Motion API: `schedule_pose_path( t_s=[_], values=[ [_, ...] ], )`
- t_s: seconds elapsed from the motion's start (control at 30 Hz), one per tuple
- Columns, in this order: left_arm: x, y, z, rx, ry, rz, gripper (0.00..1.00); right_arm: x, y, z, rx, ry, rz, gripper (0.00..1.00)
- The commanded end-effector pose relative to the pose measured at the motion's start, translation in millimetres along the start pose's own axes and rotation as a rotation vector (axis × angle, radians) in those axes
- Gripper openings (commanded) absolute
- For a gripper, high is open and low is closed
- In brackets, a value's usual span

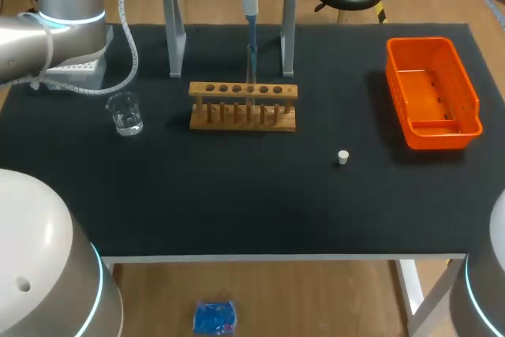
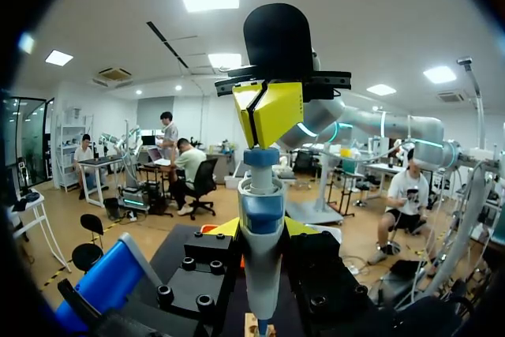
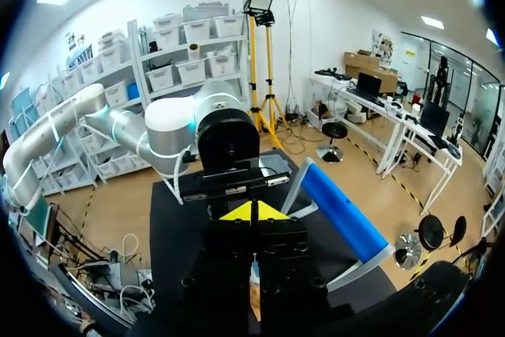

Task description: Invert the test tube, pick up the pipette, mount the tip to pipette, aspirate from beaker and dispense into the tube, eject the tip, return the pipette, and cap with the stopper.

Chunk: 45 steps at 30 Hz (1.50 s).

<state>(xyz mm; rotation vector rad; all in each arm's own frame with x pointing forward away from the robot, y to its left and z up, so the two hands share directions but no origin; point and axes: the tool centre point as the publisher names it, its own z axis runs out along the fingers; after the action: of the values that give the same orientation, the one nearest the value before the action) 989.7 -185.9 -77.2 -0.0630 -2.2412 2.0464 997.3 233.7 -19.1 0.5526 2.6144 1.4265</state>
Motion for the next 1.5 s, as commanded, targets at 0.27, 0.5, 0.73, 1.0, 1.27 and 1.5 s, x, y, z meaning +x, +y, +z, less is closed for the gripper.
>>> schedule_pose_path(
  t_s=[0.27,0.5,0.73,1.0,1.27,1.5],
  values=[
    [-0.7,-3.6,0.2,0.001,0.000,0.001,0.00,-1.9,-13.2,6.2,0.013,0.000,0.010,0.00],
    [-0.7,-3.6,0.2,0.001,0.000,0.001,0.00,-1.9,-16.2,6.9,0.018,0.004,0.017,0.00],
    [-0.7,-3.6,0.2,0.001,0.000,0.001,0.00,-1.4,-14.3,4.9,0.014,0.002,0.013,0.00],
    [-0.7,-3.6,0.2,0.001,0.000,0.001,0.00,2.4,0.1,-8.3,-0.014,-0.007,-0.009,0.00],
    [-0.7,-3.6,0.2,0.001,0.000,0.001,0.00,7.5,10.2,-34.4,-0.044,-0.019,-0.041,1.00],
    [-0.7,-3.6,0.2,0.001,0.000,0.001,0.00,10.7,-7.3,-76.2,-0.077,-0.028,-0.067,1.00]
  ],
)
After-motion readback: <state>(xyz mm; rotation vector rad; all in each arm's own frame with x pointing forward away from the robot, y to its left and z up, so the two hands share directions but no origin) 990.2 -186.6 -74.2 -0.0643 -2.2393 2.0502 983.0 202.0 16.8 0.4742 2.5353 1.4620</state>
